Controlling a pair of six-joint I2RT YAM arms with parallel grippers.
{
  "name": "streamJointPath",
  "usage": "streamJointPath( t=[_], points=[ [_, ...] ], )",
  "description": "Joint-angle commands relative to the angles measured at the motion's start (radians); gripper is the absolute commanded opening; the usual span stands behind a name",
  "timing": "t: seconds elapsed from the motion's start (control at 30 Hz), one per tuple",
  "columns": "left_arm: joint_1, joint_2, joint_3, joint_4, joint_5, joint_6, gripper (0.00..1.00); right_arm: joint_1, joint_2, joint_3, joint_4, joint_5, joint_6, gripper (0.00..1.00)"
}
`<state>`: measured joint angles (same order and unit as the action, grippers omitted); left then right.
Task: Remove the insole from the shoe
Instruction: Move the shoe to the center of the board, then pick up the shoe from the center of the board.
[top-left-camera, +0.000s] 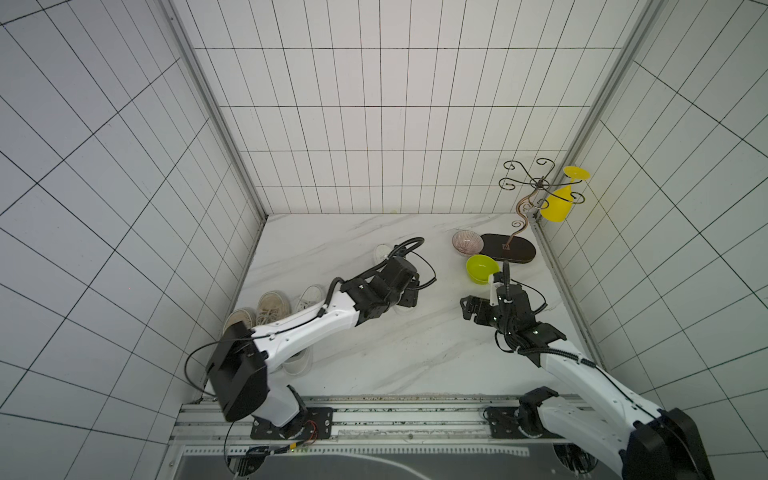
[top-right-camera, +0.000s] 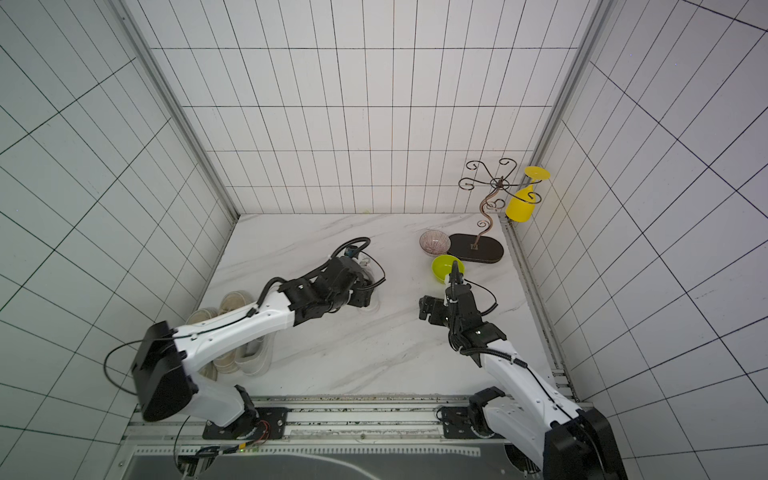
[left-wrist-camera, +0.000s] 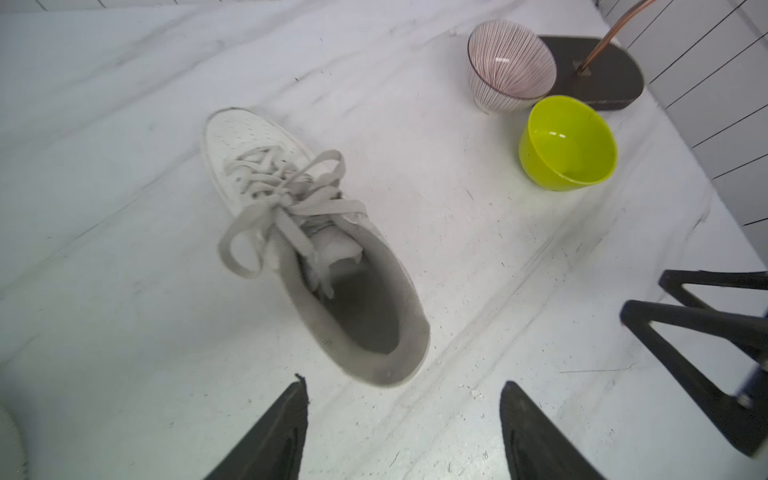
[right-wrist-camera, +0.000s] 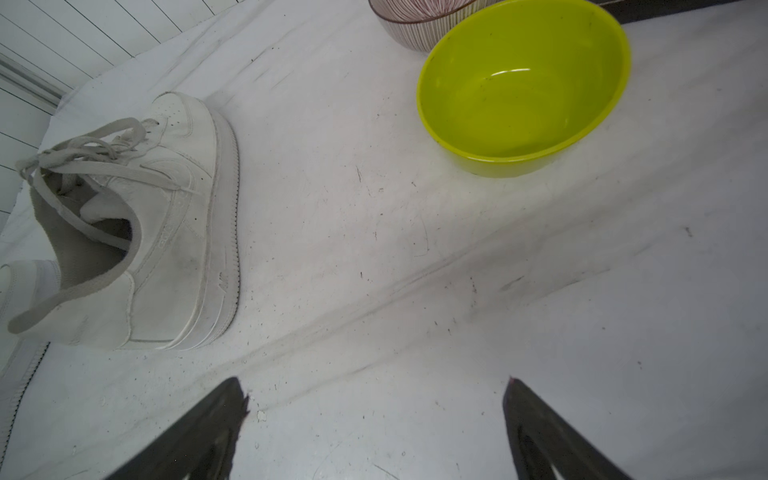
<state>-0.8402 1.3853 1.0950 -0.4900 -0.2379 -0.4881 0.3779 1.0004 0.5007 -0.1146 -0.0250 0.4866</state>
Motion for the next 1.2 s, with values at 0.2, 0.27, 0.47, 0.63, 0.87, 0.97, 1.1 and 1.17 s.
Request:
streamJointPath(
  t=[0.2,0.27,0.47,0.63,0.87,0.97,1.1,1.17],
  points=[
    [0.279,-0.078,-0.348,0.340,0.327,-0.117,0.70,0.062,0.291,0.331,0.041,-0.034,-0.060,0.94],
    [0.288,-0.021,-0.308,0.345,0.379,-0.120,0.69,0.076,0.359,0.380,0.037,-0.015,-0.063,0.94],
    [0.290,0.076,-0.279,0.441,0.408,-0.135,0.67,0.130,0.546,0.511,0.037,0.032,-0.083,0.93],
    [0.310,0.134,-0.262,0.473,0.394,-0.141,0.65,0.173,0.646,0.566,0.048,0.032,-0.090,0.93],
    [0.340,0.192,-0.258,0.539,0.409,-0.102,0.56,0.271,0.684,0.561,0.091,-0.015,-0.092,0.93],
    [0.344,0.211,-0.240,0.512,0.398,-0.070,0.54,0.320,0.680,0.552,0.103,-0.011,-0.092,0.92],
    [0.351,0.212,-0.245,0.495,0.386,-0.041,0.54,0.342,0.650,0.529,0.106,0.030,-0.079,0.92],
    [0.352,0.210,-0.241,0.487,0.399,-0.022,0.54,0.342,0.629,0.515,0.103,0.064,-0.078,0.92]
  ],
)
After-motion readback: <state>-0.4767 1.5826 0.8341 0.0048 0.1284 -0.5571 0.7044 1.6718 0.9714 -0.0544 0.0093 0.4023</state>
